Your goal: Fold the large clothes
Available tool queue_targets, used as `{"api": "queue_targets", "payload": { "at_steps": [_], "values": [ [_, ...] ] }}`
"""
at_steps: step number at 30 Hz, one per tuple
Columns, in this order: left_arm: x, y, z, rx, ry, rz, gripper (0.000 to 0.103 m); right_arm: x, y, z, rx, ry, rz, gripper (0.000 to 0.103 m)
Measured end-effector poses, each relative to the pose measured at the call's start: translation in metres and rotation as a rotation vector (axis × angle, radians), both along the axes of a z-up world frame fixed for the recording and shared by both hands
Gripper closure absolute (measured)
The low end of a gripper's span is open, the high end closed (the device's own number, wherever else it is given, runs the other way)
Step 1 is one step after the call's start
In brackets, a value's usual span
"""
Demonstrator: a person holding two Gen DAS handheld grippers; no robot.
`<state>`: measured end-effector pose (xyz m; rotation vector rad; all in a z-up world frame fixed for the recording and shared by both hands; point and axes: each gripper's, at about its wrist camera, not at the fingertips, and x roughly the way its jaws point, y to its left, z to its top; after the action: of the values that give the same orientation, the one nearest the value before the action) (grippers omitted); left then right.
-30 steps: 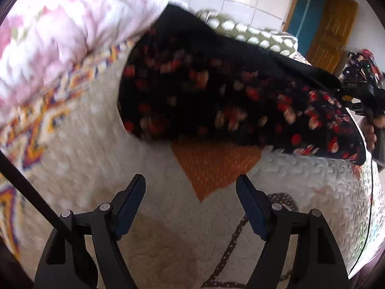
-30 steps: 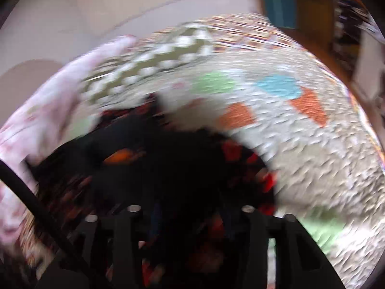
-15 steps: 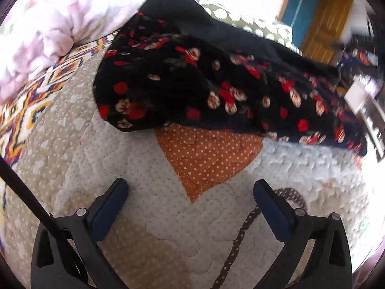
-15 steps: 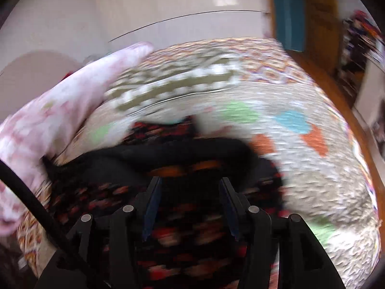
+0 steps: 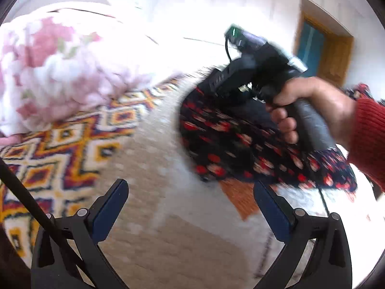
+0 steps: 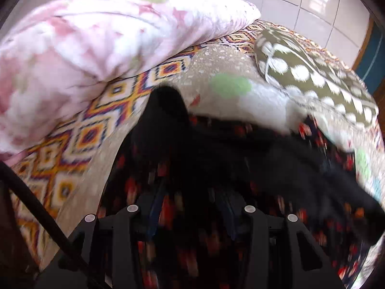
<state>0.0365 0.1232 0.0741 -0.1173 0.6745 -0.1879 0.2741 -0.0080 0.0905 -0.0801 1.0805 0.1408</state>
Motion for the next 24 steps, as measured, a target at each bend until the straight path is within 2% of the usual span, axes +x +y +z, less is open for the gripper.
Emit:
{"api": "queue_targets", "payload": {
  "at_steps": [1, 3, 5, 7, 9, 11, 15, 17, 20, 22, 24],
  "values": [
    [0.003, 0.007, -0.001, -0.005, 0.010, 0.014, 0.000, 0.015, 0.006, -0.006, -0.030, 0.011, -0.023, 0.055],
    [0.013, 0.017, -0.004, -0.023, 0.035, 0.036, 0.000, 0.043, 0.012, -0.021, -0.082, 0.060, -0.071, 0.044],
    [0.018, 0.027, -0.006, -0.028, 0.051, 0.073, 0.000, 0.062, 0.016, -0.041, -0.184, 0.135, -0.098, 0.043],
    [0.024, 0.041, -0.004, -0.045, 0.061, 0.116, 0.000, 0.059, 0.022, -0.039, -0.242, 0.103, -0.081, 0.043],
    [0.028, 0.060, -0.001, -0.068, 0.065, 0.177, 0.000, 0.038, 0.025, -0.014, -0.241, -0.011, -0.060, 0.043],
    [0.029, 0.078, 0.000, -0.089, 0.077, 0.245, 0.000, 0.005, 0.024, 0.015, -0.181, -0.092, -0.024, 0.043],
    [0.033, 0.121, -0.004, -0.155, 0.117, 0.377, 0.000, -0.064, 0.030, 0.047, -0.049, -0.137, 0.091, 0.044],
    [0.034, 0.137, -0.007, -0.166, 0.125, 0.427, 0.000, -0.091, 0.044, 0.045, -0.009, -0.120, 0.159, 0.044],
    [0.031, 0.159, -0.012, -0.174, 0.139, 0.492, 0.000, -0.128, 0.061, 0.030, -0.008, -0.089, 0.249, 0.043],
    [0.029, 0.172, -0.016, -0.196, 0.151, 0.518, 0.000, -0.148, 0.076, 0.014, -0.087, -0.094, 0.308, 0.043],
    [0.027, 0.181, -0.019, -0.215, 0.164, 0.532, 0.000, -0.159, 0.092, -0.010, -0.219, -0.096, 0.373, 0.042]
  ]
}}
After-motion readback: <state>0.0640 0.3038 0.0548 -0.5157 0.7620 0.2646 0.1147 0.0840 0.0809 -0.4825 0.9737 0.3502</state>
